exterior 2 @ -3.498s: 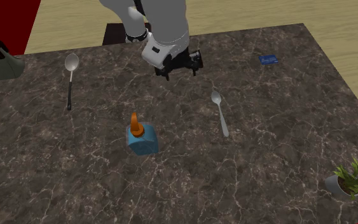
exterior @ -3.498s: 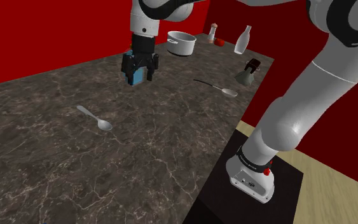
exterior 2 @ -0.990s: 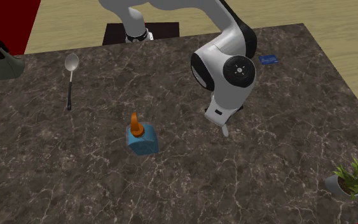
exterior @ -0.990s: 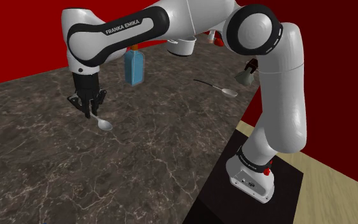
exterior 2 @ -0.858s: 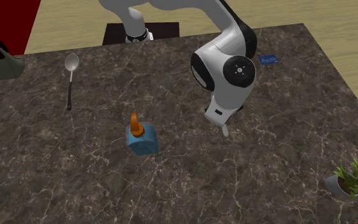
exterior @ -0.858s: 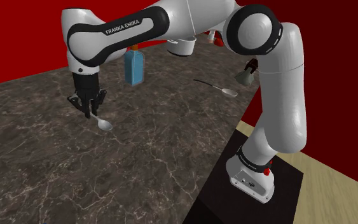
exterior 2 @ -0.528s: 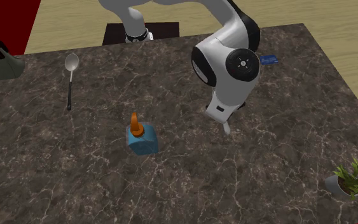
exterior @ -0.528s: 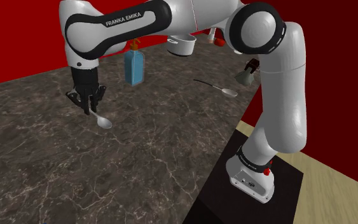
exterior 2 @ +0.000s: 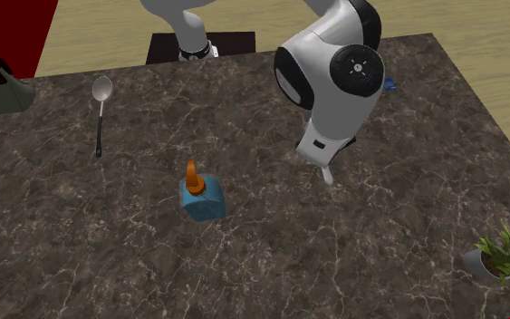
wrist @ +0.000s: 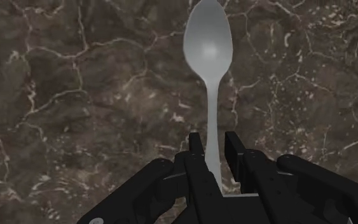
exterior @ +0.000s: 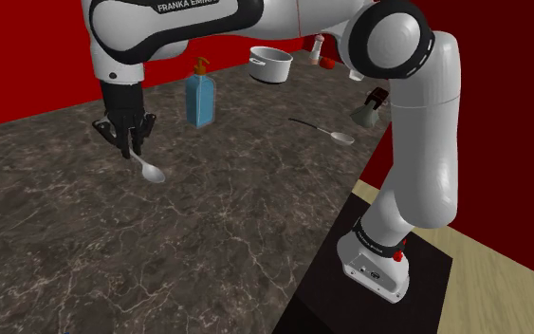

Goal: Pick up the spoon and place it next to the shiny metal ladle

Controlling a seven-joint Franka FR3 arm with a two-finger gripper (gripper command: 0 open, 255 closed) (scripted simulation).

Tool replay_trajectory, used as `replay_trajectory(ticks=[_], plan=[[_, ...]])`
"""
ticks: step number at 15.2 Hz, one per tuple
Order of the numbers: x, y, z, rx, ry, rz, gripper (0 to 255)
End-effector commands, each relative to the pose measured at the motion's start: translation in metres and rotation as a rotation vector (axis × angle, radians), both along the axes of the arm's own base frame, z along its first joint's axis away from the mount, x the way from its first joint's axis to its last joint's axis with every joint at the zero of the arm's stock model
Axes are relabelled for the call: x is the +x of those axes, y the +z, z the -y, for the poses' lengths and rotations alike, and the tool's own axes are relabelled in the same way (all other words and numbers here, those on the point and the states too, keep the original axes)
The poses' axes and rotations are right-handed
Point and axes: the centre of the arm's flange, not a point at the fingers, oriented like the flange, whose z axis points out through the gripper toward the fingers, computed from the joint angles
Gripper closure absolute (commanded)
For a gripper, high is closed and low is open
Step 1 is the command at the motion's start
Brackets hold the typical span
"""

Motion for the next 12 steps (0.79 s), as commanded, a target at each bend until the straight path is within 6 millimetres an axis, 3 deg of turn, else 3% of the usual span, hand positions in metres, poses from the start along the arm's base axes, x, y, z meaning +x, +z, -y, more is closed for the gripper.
replay_trajectory(ticks=[1,8,12], plan=[[0.000,0.012,0.000,0.000,0.000,0.000,255],[0.000,0.049,0.000,0.000,0.000,0.000,255],[-0.005,0.049,0.052,0.000,0.000,0.000,255]])
